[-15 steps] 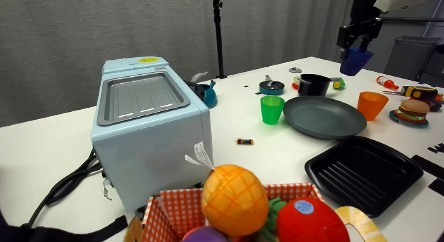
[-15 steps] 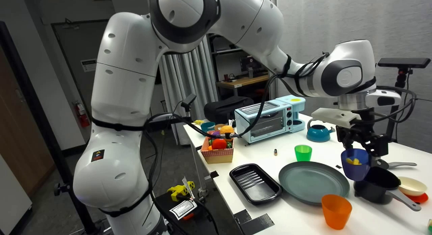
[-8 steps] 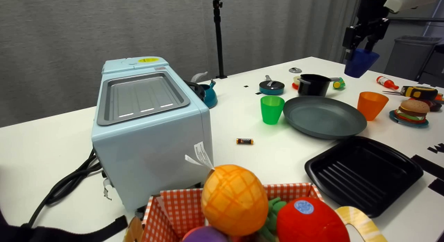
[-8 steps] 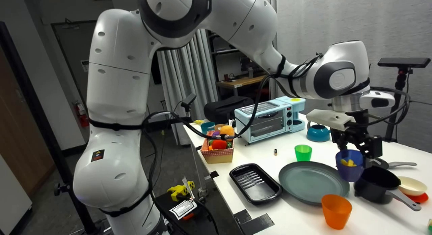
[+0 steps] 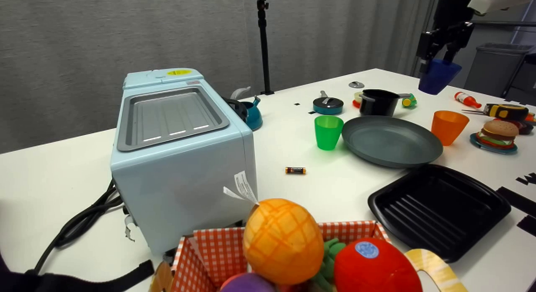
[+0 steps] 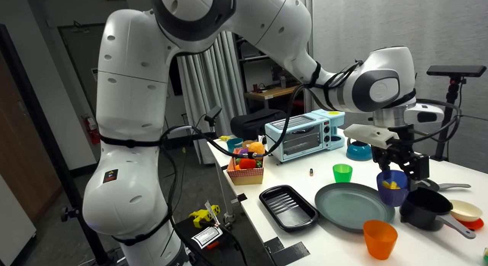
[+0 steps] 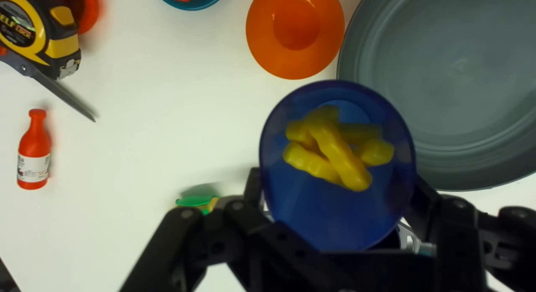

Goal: Pour the contents in the dark blue cup onto the grey plate, put the dark blue cup inside the green cup

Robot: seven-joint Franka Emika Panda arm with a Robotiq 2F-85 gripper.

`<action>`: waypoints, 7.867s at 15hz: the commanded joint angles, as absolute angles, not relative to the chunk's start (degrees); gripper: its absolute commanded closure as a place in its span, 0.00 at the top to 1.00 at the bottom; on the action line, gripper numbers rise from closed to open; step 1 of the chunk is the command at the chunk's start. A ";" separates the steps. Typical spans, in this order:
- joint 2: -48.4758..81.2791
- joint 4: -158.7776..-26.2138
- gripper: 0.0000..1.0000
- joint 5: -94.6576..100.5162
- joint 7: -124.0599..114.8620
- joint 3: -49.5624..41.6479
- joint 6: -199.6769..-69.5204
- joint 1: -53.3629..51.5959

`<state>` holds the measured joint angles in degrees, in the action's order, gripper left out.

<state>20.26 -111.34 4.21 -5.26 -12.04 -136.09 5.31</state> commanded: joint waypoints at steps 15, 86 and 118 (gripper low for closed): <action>21.43 -111.29 0.53 3.65 -6.24 -7.82 -139.61 4.27; 36.46 -123.16 0.53 37.32 -7.97 45.07 -243.27 53.28; 23.98 -107.86 0.53 25.29 -26.19 41.00 -168.29 37.95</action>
